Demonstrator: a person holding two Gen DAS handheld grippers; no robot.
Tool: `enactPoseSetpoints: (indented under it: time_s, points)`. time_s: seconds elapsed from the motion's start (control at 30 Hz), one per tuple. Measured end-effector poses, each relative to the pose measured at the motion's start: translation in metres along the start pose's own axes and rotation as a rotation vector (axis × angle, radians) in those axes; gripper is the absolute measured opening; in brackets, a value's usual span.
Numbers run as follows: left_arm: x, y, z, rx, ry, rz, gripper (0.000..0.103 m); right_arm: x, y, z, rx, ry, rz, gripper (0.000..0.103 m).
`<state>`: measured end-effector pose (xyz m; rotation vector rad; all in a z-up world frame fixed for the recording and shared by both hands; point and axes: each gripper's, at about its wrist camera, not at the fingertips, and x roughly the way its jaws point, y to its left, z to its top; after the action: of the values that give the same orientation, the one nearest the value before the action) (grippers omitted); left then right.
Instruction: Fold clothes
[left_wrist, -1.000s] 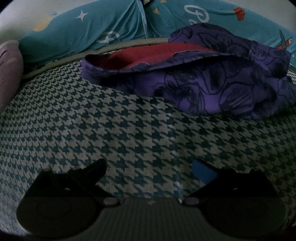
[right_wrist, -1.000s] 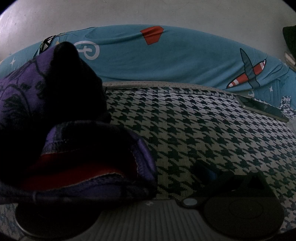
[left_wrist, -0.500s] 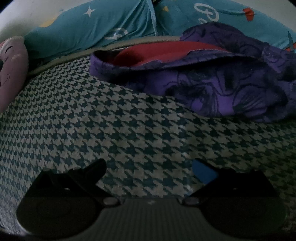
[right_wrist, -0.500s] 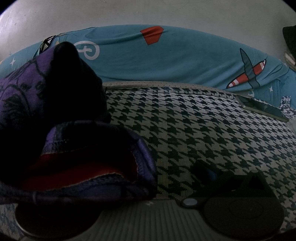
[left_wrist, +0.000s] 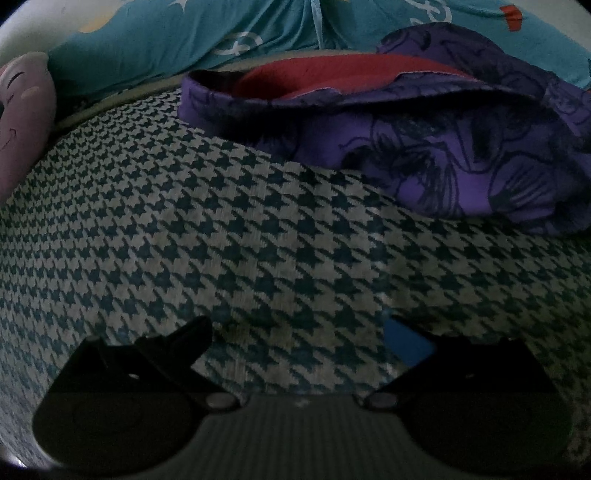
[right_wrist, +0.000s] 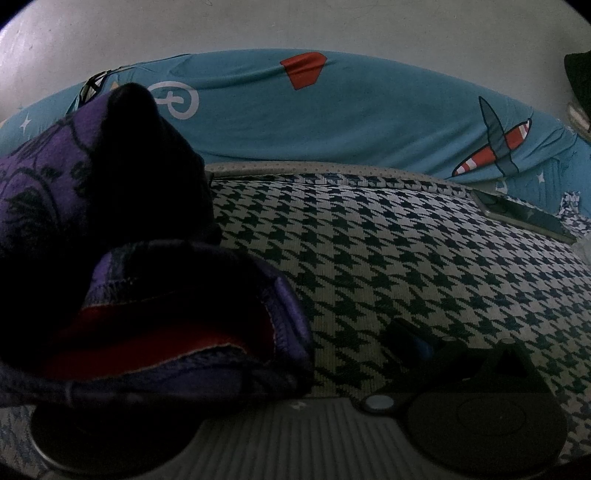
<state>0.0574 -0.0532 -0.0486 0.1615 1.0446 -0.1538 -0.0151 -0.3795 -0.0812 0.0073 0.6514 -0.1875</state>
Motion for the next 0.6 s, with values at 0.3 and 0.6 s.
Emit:
enactPoseSetpoints:
  time_s: [0.3, 0.6]
  points:
    - [0.007, 0.009, 0.006, 0.008, 0.006, -0.014, 0.103, -0.012, 0.006, 0.000, 0.024, 0.079, -0.033, 0.103]
    - [0.015, 0.003, 0.013, 0.002, 0.002, 0.003, 0.103, -0.026, 0.013, 0.001, 0.086, 0.204, -0.101, 0.103]
